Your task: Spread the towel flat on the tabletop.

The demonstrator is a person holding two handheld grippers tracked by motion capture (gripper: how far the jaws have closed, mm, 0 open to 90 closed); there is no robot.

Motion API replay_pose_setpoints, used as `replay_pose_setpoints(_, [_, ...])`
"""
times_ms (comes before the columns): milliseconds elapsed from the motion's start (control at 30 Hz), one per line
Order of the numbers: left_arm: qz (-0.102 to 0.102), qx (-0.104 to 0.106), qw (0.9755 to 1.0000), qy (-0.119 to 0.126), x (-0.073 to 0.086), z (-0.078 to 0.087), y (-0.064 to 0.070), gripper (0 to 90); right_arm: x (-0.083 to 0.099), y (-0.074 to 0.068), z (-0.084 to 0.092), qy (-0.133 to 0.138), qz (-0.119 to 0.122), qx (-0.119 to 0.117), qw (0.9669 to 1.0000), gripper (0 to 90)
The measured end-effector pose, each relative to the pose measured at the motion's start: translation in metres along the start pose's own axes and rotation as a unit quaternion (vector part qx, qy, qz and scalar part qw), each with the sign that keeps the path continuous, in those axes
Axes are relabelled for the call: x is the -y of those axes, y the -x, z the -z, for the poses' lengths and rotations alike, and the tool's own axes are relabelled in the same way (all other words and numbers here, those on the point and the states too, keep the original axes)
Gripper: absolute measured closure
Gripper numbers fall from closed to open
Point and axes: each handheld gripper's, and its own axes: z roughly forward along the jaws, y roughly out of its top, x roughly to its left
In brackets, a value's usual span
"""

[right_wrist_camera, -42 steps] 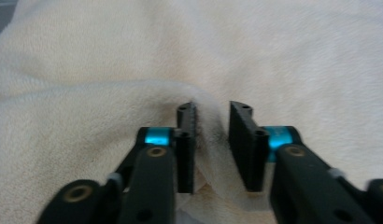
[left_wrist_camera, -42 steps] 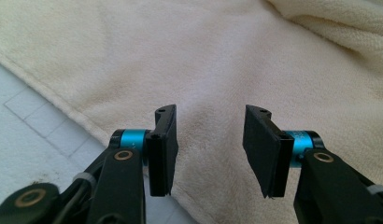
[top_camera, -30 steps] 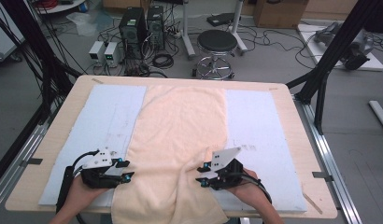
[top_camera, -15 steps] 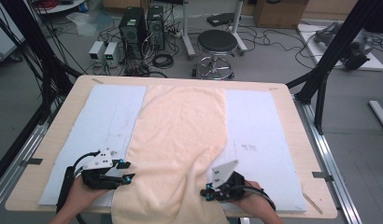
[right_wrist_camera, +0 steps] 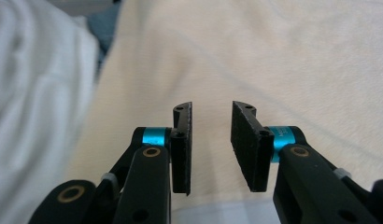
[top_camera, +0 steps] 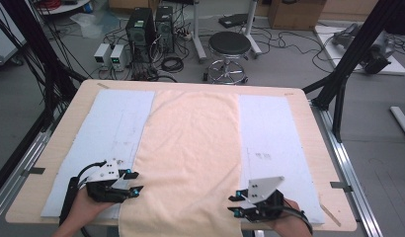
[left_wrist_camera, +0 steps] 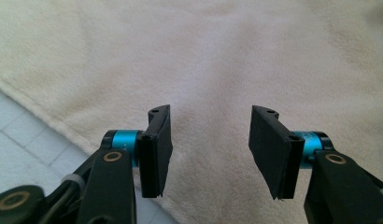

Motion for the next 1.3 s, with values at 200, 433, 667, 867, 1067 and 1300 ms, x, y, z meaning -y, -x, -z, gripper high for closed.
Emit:
replay_pose_setpoints(200, [-0.009,0.021,0.9995,-0.023,0.007,-0.008,0.003,58.2,0.016,0.029,-0.038,-0.045,-0.033,-0.022,0.9982,66.6])
replay_pose_setpoints(433, [-0.010,0.033,0.9991,-0.027,0.007,-0.004,0.007,83.7,0.023,0.026,-0.029,-0.042,-0.027,-0.030,0.9983,88.1])
replay_pose_setpoints(667, [-0.021,0.049,0.9978,-0.039,0.007,0.001,0.018,85.2,0.030,0.012,-0.021,-0.039,-0.026,-0.051,0.9976,88.6])
replay_pose_setpoints(867, [-0.028,0.075,0.9958,-0.045,0.012,0.009,0.031,85.4,0.028,-0.001,-0.017,-0.040,-0.013,-0.080,0.9959,88.4])
replay_pose_setpoints(1067, [-0.034,0.077,0.9962,-0.024,0.011,0.015,0.035,69.3,0.028,0.005,-0.007,-0.001,-0.041,-0.061,0.9973,74.9])
replay_pose_setpoints(1300, [-0.032,0.058,0.9971,-0.037,0.011,0.002,0.019,62.4,0.028,0.020,-0.019,-0.013,-0.055,-0.047,0.9973,65.6])
